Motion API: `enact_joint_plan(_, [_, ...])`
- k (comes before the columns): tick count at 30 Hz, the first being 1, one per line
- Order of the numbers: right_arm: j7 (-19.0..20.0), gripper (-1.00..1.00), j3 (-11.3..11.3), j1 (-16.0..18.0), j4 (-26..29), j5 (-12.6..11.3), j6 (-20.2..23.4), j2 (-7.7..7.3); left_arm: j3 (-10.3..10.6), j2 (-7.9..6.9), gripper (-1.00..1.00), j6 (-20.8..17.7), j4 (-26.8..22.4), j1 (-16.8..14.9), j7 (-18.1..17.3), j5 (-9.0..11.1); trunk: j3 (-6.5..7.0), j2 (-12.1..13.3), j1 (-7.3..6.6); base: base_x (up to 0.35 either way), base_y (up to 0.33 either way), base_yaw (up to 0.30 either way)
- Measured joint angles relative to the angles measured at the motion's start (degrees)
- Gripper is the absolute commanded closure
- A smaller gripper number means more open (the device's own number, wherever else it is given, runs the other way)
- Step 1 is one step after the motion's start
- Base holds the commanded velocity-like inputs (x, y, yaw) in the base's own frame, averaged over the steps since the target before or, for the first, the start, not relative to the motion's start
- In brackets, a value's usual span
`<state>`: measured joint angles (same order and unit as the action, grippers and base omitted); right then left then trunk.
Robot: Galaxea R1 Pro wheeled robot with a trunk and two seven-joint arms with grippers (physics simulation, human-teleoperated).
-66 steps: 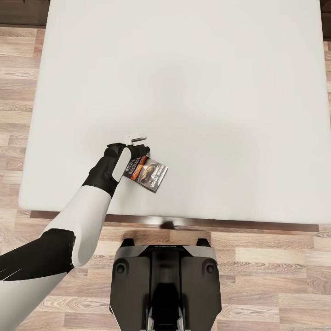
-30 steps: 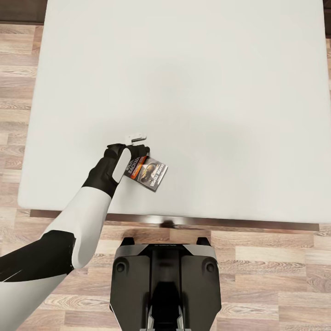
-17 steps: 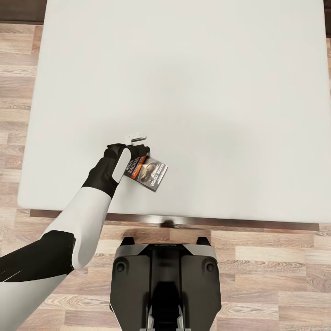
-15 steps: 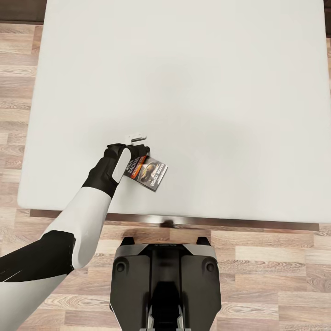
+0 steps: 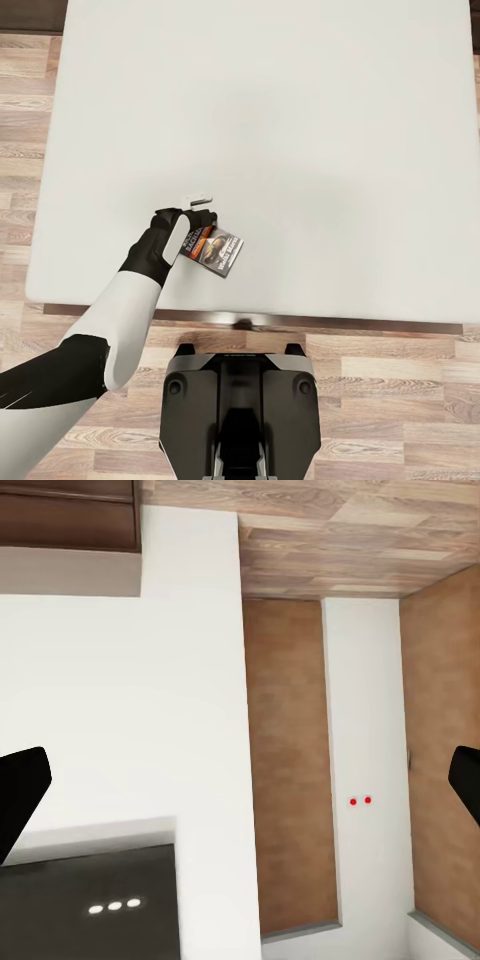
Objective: In the bedroom, move the book from the bed onto either nightstand, and place the two sandals side by side next to the bed.
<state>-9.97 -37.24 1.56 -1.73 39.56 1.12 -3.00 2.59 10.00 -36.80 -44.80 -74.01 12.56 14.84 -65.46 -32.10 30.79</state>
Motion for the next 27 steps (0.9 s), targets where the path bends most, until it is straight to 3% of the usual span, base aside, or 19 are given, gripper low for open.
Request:
enact_joint_plan(19, [0.00,-1.00,-0.02,0.01,-0.02,0.00,-0.03,-0.05,0.09,0.00,-1.00,0.02,0.02,0.00,0.02,-0.03,0.00,0.00,0.00,-0.001,0.000,0.000])
enact_joint_plan(27, [0.00,-1.00,-0.03,0.01,-0.02,0.00,-0.04,-0.05,0.67,0.00,-1.00,0.26,0.20,0.00,-0.22,0.19,0.00,0.01,0.03,-0.120,0.000,0.000])
